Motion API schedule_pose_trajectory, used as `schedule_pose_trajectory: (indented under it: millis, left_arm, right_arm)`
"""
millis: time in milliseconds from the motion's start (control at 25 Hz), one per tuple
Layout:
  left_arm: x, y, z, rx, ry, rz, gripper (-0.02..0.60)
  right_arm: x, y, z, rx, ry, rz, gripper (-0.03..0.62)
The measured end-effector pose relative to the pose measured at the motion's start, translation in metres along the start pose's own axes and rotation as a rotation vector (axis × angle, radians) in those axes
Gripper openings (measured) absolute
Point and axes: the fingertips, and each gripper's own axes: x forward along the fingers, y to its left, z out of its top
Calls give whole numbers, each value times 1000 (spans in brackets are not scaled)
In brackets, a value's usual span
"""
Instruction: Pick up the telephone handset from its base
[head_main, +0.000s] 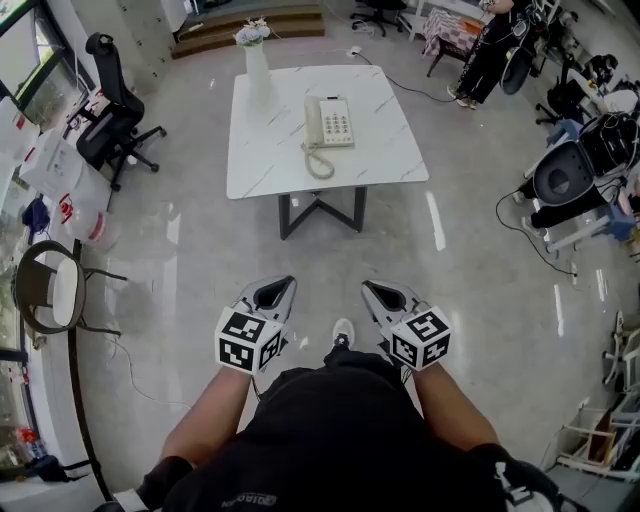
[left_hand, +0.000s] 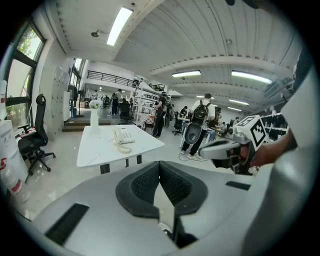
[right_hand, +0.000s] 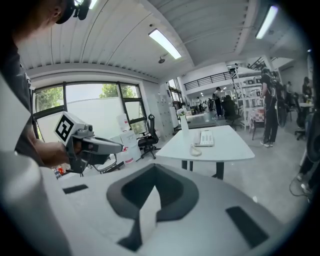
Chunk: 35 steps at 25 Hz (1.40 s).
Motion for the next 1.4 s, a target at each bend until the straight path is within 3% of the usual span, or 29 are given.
schedule_pose_trajectory:
  millis: [200,720,1400]
  left_arm:
    - [39,1,28,-5,-9,16,2]
    - [114,5,61,-12,10,84,2]
    - [154,10,73,-28,56,102,2]
  right_arm:
    - [9,-43,24,-8,-15,23,2]
    - [32,-131,40,-1,3,88,2]
    - [43,-171,43,47,16,111,2]
